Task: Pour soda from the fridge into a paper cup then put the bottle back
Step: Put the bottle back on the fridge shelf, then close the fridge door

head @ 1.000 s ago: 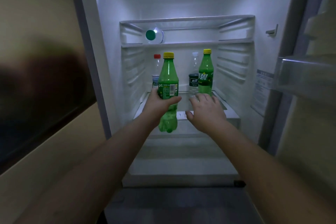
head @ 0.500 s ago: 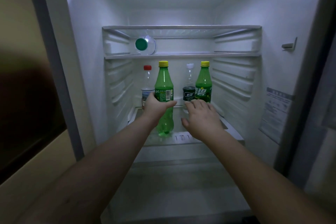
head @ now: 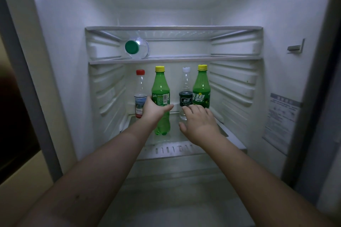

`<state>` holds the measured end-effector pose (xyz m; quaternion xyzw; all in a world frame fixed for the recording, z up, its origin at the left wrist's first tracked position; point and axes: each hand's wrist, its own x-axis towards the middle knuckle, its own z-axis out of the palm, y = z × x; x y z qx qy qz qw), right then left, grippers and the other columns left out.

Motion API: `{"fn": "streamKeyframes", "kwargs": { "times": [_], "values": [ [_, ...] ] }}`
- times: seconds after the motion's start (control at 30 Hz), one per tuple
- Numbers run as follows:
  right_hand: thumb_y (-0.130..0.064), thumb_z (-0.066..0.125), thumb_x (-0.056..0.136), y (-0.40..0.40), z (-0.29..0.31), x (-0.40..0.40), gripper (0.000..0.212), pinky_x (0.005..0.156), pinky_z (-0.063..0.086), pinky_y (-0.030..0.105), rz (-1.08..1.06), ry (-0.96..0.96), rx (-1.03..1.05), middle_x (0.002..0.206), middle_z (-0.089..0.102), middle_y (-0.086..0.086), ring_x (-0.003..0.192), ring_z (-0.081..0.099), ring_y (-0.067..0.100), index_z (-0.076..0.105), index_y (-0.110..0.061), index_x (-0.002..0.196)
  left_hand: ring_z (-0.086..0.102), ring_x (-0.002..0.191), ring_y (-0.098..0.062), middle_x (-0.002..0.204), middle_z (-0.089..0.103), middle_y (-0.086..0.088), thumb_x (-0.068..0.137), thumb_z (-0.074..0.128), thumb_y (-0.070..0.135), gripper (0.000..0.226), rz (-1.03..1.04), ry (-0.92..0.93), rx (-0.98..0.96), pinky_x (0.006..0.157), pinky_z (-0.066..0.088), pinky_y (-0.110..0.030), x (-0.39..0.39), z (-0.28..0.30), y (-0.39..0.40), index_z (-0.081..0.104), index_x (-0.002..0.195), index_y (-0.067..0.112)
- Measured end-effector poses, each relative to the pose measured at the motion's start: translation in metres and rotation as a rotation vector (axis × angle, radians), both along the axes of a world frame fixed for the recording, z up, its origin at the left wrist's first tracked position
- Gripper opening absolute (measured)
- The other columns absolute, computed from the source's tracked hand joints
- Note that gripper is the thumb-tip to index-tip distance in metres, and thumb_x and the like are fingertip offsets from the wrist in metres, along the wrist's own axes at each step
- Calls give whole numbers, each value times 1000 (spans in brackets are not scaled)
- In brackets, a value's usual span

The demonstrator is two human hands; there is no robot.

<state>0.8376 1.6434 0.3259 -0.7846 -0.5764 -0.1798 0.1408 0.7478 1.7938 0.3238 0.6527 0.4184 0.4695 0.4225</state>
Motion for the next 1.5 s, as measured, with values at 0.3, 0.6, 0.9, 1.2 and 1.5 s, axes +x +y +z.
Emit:
{"fn": "streamKeyframes", "kwargs": {
  "times": [0.3,0.6,0.9,1.2,1.5],
  "values": [
    [-46,42,95,-13,-3,-7,56,110,25,41,31,-24,13,142,39,3,132,32,22,29,-20,143,51,125,-31,137,52,-9,60,91,41,107,25,141,2,104,44,-50,-8,-1,-18,31,143,13],
    [-45,40,95,-43,-4,-20,58,112,20,45,41,-15,-26,149,32,8,137,27,26,27,-18,145,47,126,-27,138,50,-8,80,70,45,69,187,624,317,104,43,-50,-44,-23,-63,44,137,15],
    [-44,39,94,-82,-17,-41,57,109,26,45,50,-26,-26,147,37,9,135,31,26,31,-16,143,32,138,-24,149,41,-2,88,40,60,71,237,1063,750,113,19,-46,-93,-37,-131,33,148,23],
    [-45,40,95,-131,-30,-67,54,107,28,43,95,-38,-21,142,43,4,131,35,24,35,-19,142,29,140,-22,154,36,-1,89,41,60,74,208,1148,797,113,26,-46,-130,-38,-212,29,151,21],
    [-42,39,95,-186,-25,-99,54,109,24,42,78,-24,-11,146,38,4,135,31,24,32,-20,144,24,143,-23,158,28,-3,91,38,59,78,130,1203,857,113,26,-41,-176,-34,-271,17,155,21]
  ]
}}
